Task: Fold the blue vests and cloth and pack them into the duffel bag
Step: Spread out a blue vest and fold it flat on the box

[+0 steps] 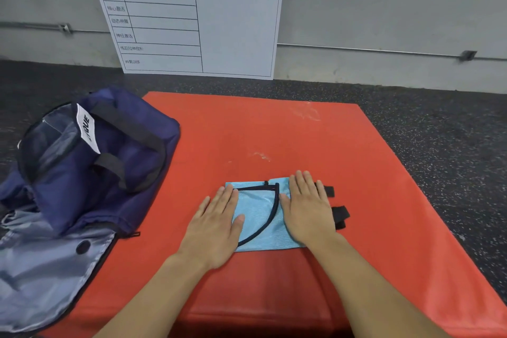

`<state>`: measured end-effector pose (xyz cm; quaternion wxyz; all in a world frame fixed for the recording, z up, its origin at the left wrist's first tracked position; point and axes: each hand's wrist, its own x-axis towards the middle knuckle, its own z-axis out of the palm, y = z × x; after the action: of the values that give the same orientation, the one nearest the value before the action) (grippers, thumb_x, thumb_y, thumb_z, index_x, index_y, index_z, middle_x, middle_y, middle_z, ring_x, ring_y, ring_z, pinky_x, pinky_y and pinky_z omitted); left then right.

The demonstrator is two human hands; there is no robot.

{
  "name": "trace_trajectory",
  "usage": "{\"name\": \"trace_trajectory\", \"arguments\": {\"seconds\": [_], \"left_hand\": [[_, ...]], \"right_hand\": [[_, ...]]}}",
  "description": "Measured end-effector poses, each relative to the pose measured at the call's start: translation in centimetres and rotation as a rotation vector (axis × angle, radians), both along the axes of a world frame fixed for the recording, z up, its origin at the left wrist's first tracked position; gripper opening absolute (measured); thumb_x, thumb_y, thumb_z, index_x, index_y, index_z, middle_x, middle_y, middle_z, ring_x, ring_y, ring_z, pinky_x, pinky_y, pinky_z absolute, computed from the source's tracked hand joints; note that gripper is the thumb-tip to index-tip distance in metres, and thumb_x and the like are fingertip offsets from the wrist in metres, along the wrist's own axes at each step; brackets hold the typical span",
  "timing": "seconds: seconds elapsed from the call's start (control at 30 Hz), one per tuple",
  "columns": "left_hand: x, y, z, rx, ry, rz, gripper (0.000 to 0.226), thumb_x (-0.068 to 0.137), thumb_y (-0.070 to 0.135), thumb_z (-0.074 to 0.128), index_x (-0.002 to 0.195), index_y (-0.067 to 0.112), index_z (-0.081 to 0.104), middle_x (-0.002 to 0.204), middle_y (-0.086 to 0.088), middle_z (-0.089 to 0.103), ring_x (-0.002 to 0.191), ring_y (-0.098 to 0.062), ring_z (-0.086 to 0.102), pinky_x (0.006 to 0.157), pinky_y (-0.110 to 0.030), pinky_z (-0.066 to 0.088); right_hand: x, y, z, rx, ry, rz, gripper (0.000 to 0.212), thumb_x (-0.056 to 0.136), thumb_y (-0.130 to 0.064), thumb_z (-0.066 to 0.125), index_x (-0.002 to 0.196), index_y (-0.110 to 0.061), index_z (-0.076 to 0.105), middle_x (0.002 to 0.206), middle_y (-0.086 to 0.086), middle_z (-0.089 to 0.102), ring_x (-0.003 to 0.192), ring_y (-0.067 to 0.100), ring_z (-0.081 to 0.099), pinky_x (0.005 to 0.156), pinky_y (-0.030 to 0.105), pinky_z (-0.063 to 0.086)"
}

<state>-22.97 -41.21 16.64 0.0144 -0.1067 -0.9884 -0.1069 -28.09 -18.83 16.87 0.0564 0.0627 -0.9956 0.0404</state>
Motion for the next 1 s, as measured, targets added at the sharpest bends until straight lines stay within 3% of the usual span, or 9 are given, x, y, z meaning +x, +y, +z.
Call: {"name": "trace_trajectory", "arguments": {"seconds": [0.13,0.27,0.43,0.57,0.63,0.73,0.87,1.0], "left_hand": [[-0.2,-0.2,0.0,0.024,-0.011,0.017,0.086,0.084,0.059,-0.017,0.161,0.022,-0.006,0.167,0.009,-0.015,0.152,-0.003,-0.016,0.123,-0.028,-0.011],[-0.3,-0.7,-0.3,-0.003,0.003,0.009,0.087,0.083,0.058,-0.016,0.161,0.021,-0.008,0.167,0.008,-0.016,0.152,-0.004,-0.016,0.123,-0.028,-0.012],[-0.3,-1.2,-0.3,-0.015,0.014,0.013,0.086,0.083,0.057,-0.018,0.161,0.021,-0.009,0.167,0.007,-0.017,0.152,-0.005,-0.016,0.124,-0.031,-0.01],[-0.1,-1.6,-0.4,-0.042,0.053,0.074,0.088,0.083,0.055,-0.019,0.162,0.018,-0.003,0.168,0.004,-0.009,0.154,-0.009,-0.01,0.125,-0.033,-0.006],[0.2,-1.9,-0.3,-0.057,0.055,0.081,0.089,0.083,0.054,-0.02,0.162,0.019,0.001,0.169,0.005,-0.007,0.155,-0.01,-0.008,0.125,-0.034,-0.006],[0.5,-2.5,-0.1,-0.062,0.051,0.06,0.088,0.083,0.053,-0.02,0.162,0.022,0.003,0.168,0.007,-0.005,0.155,-0.009,-0.007,0.124,-0.033,-0.006],[0.8,-3.4,0.1,-0.071,0.061,0.045,0.087,0.085,0.051,-0.015,0.162,0.022,0.011,0.168,0.008,0.005,0.155,-0.008,0.001,0.122,-0.033,-0.005],[1.1,-3.9,0.2,-0.049,0.058,0.036,0.086,0.086,0.049,-0.012,0.162,0.021,0.015,0.168,0.007,0.008,0.155,-0.008,0.004,0.121,-0.031,-0.005]], "right_hand": [[0.6,-1.6,0.9,-0.043,0.122,0.071,0.078,0.1,-0.05,0.0,0.161,-0.007,0.022,0.17,0.01,0.012,0.158,0.024,0.002,0.127,0.044,-0.001],[1.3,-3.7,0.0,-0.098,-0.077,0.149,0.094,0.084,-0.058,-0.016,0.163,-0.012,0.007,0.172,0.005,-0.001,0.157,0.017,-0.009,0.125,0.033,-0.012],[1.5,-5.3,-0.4,-0.157,-0.067,0.164,0.09,0.088,-0.06,-0.01,0.163,-0.014,0.005,0.171,0.002,-0.005,0.157,0.014,-0.013,0.124,0.032,-0.014],[1.5,-6.1,0.0,-0.241,-0.056,0.192,0.068,0.107,-0.052,0.016,0.164,-0.017,0.005,0.171,-0.003,-0.004,0.156,0.011,-0.012,0.126,0.033,-0.009],[1.6,-6.5,0.1,-0.203,-0.079,0.222,0.066,0.108,-0.051,0.02,0.164,-0.017,0.007,0.171,-0.002,-0.003,0.156,0.012,-0.012,0.126,0.033,-0.01],[2.0,-7.4,0.0,-0.192,-0.059,0.239,0.067,0.107,-0.053,0.018,0.164,-0.019,0.007,0.171,-0.003,-0.005,0.156,0.011,-0.013,0.126,0.032,-0.011],[2.6,-8.9,-0.1,-0.162,-0.083,0.328,0.08,0.095,-0.061,0.0,0.163,-0.023,0.011,0.172,-0.002,0.001,0.157,0.012,-0.009,0.128,0.037,-0.007],[2.7,-9.3,-0.3,-0.201,-0.056,0.342,0.076,0.1,-0.064,0.004,0.164,-0.024,0.012,0.171,-0.003,0.002,0.157,0.012,-0.009,0.128,0.037,-0.005]]}}
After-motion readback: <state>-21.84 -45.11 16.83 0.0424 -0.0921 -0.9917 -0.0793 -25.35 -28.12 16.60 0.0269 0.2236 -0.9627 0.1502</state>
